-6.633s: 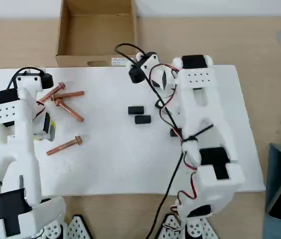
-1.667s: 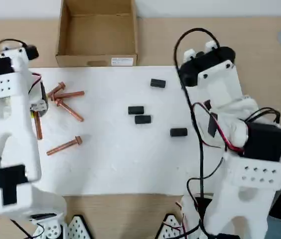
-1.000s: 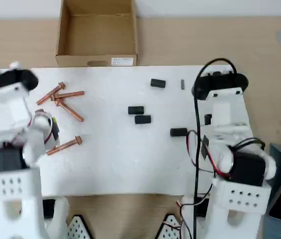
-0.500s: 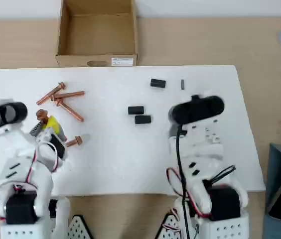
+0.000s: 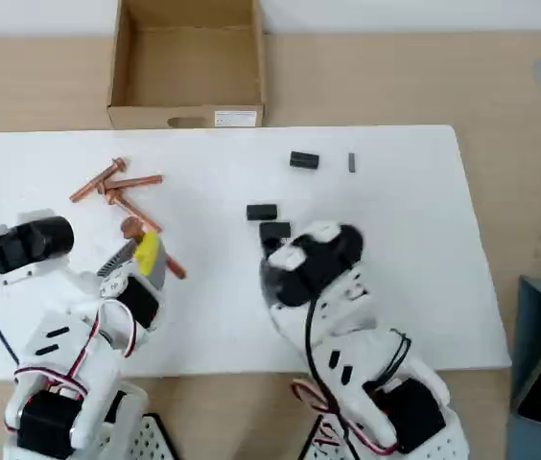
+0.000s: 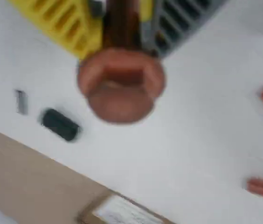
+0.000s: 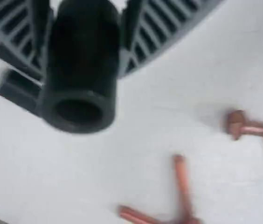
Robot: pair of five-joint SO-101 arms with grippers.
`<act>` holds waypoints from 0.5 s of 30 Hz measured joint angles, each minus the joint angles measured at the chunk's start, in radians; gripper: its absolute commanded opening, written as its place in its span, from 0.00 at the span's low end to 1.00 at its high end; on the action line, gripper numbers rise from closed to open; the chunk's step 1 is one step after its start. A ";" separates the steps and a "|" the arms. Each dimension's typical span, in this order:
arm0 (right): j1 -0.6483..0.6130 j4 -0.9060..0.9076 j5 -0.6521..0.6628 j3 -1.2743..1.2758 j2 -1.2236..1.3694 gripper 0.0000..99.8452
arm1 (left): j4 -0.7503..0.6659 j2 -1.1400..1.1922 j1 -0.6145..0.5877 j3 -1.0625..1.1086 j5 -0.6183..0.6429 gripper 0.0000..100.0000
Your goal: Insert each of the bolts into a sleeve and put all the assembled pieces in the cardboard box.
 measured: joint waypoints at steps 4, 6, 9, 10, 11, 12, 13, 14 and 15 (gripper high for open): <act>-0.083 -0.002 0.000 0.014 -0.014 0.01 | -0.080 0.000 0.021 -0.018 0.032 0.01; -0.115 -0.002 0.000 0.012 -0.014 0.01 | -0.146 0.000 0.023 -0.018 0.037 0.01; -0.138 -0.002 0.006 0.023 -0.014 0.01 | -0.226 0.000 0.058 -0.018 0.040 0.01; -0.149 -0.002 0.025 0.032 -0.014 0.01 | -0.238 0.000 0.080 -0.021 0.040 0.01; -0.157 -0.002 0.040 0.041 -0.014 0.01 | -0.247 0.000 0.106 -0.021 0.040 0.01; -0.161 -0.002 0.054 0.048 -0.014 0.01 | -0.252 0.000 0.129 -0.021 0.040 0.01; -0.166 -0.002 0.061 0.051 -0.014 0.01 | -0.253 0.000 0.152 -0.021 0.040 0.01; -0.167 -0.003 0.068 0.052 -0.014 0.01 | -0.255 0.000 0.172 -0.021 0.040 0.01; -0.170 -0.003 0.069 0.054 -0.014 0.01 | -0.255 0.000 0.186 -0.021 0.040 0.01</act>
